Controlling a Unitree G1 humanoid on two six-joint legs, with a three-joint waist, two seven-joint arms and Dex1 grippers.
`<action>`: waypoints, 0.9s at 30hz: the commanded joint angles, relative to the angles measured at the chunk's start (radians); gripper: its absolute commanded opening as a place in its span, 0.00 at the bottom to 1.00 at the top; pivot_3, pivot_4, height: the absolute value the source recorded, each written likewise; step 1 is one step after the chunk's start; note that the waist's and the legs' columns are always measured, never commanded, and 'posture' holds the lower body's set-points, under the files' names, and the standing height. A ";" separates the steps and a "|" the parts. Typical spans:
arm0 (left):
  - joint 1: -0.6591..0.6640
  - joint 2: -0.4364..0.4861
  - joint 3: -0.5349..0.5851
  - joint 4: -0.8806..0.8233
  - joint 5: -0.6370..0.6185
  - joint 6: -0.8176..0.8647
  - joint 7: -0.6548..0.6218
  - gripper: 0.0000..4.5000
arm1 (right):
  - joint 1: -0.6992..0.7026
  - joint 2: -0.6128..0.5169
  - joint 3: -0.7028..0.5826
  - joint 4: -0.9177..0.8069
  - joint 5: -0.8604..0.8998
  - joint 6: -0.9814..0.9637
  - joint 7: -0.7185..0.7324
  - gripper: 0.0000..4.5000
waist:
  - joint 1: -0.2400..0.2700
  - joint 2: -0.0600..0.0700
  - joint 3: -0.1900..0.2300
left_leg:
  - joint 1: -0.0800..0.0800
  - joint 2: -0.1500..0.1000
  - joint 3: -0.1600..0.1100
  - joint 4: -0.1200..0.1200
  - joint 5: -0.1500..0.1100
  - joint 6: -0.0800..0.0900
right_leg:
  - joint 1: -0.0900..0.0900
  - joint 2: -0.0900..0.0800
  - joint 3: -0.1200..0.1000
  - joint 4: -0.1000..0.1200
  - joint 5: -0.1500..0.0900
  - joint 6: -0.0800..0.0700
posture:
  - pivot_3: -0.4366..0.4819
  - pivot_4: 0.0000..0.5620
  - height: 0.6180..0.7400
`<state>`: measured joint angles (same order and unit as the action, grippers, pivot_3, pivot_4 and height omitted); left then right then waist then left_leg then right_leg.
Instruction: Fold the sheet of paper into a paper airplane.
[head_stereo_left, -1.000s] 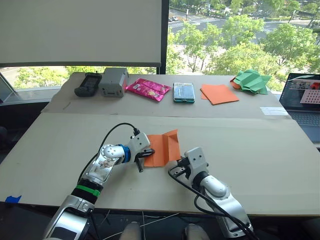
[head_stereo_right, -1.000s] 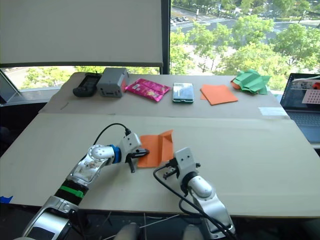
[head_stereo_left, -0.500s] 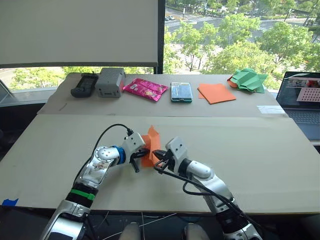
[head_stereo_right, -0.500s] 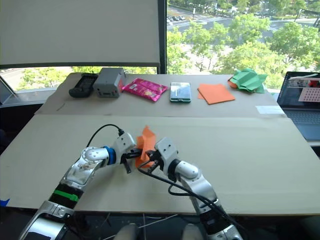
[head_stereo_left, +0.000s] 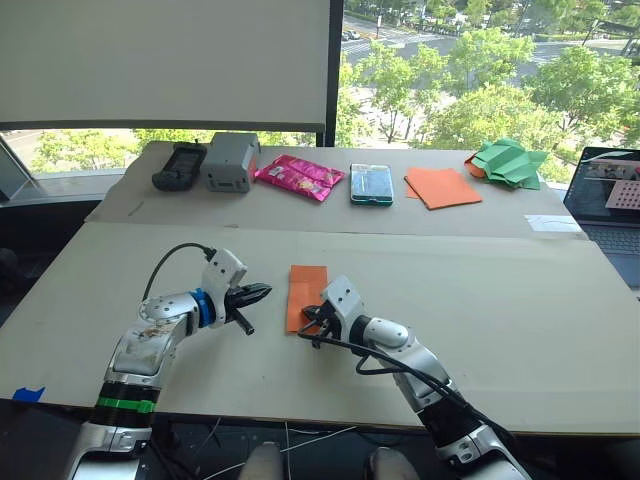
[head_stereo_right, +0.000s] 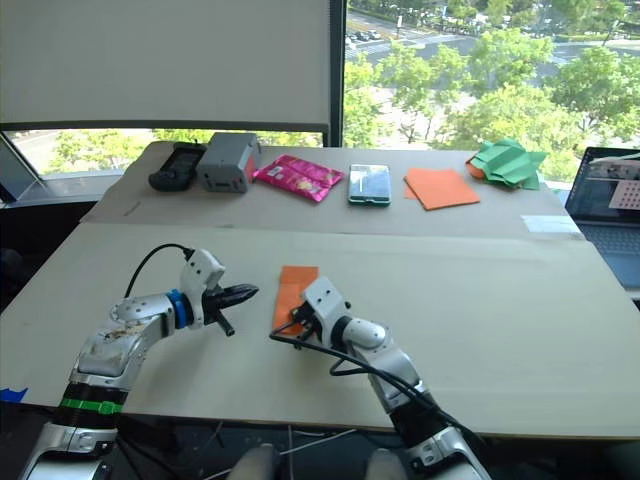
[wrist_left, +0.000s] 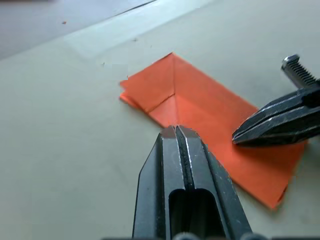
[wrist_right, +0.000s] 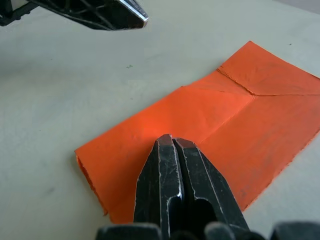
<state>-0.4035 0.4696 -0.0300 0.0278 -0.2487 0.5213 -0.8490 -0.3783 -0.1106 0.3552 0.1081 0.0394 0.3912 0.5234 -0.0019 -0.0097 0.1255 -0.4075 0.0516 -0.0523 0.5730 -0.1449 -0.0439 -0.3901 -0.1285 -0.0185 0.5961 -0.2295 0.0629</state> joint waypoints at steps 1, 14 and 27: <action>-0.055 -0.031 -0.045 0.078 0.005 -0.039 -0.020 0.00 | -0.005 -0.002 0.003 -0.003 -0.007 0.027 0.005 0.01 | -0.002 0.000 0.000 | 0.000 0.000 0.000 0.000 0.000 0.000 | 0.000 0.000 0.000 0.000 0.000 0.000 | 0.48 0.27 0.69; -0.069 -0.029 -0.194 0.326 0.168 -0.203 -0.025 0.00 | -0.045 -0.007 -0.063 -0.033 0.011 0.056 -0.020 0.01 | -0.009 0.000 0.000 | 0.001 0.000 -0.001 0.000 0.000 0.000 | 0.000 0.003 0.004 0.001 0.000 0.000 | 0.48 0.27 0.69; -0.042 -0.025 -0.199 0.279 0.185 -0.210 -0.024 0.00 | -0.191 0.001 -0.097 0.295 -0.032 -0.022 -0.058 0.01 | -0.011 0.001 -0.001 | 0.003 0.000 -0.001 0.000 0.001 0.002 | 0.002 0.003 0.004 0.002 0.000 0.000 | 0.48 0.27 0.69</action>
<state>-0.4689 0.4346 -0.1997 0.2989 -0.0922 0.2879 -0.8696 -0.5562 -0.1099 0.2689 0.3471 0.0218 0.3784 0.4786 -0.0133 -0.0087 0.1247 -0.4042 0.0518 -0.0530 0.5730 -0.1434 -0.0415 -0.3883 -0.1250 -0.0142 0.5982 -0.2297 0.0624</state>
